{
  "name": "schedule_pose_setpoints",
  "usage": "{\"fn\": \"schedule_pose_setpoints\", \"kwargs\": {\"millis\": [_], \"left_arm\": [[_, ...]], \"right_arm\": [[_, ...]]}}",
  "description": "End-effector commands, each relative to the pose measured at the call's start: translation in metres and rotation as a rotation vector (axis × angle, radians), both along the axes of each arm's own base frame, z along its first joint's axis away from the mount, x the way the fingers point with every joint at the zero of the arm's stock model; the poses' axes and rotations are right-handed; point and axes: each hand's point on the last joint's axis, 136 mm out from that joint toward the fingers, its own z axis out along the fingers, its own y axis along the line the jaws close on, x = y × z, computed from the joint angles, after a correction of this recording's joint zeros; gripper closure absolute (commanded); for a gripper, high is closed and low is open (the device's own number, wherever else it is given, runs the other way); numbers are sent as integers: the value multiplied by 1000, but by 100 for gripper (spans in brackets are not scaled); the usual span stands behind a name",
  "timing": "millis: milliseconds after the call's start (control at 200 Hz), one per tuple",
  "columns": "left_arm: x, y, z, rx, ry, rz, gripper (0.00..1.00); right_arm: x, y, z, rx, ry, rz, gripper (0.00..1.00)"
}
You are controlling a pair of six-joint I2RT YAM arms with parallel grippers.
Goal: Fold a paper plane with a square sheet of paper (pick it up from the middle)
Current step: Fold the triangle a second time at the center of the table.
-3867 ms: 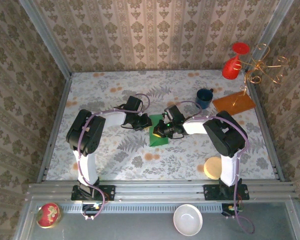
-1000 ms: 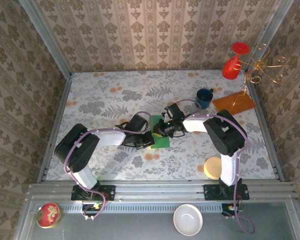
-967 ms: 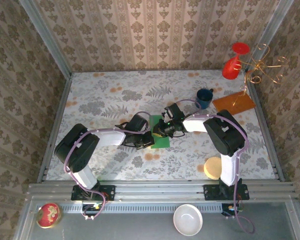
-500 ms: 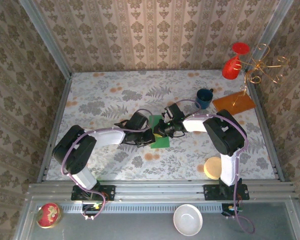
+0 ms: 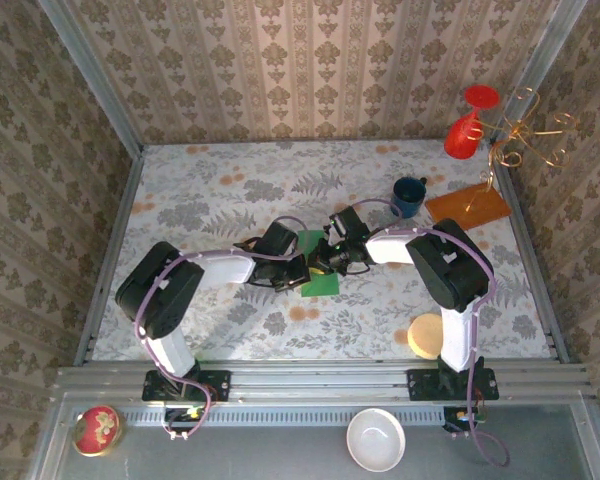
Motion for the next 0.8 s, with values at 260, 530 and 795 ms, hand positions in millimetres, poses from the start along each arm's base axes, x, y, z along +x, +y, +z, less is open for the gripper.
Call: {"fn": "schedule_pose_setpoints", "kwargs": {"millis": [260,530,795], "left_arm": [[-12,25,-26,92,84,48,94],[-12,23,-26,86,90,42,94],[-11,25,-26,93,97,48,94]], "right_arm": [[20,-22,45,-10,-81,-23,82],[-7,-40,24,-76,-61,14,90],[-27,-27,11,-66,-21,91,94]]}}
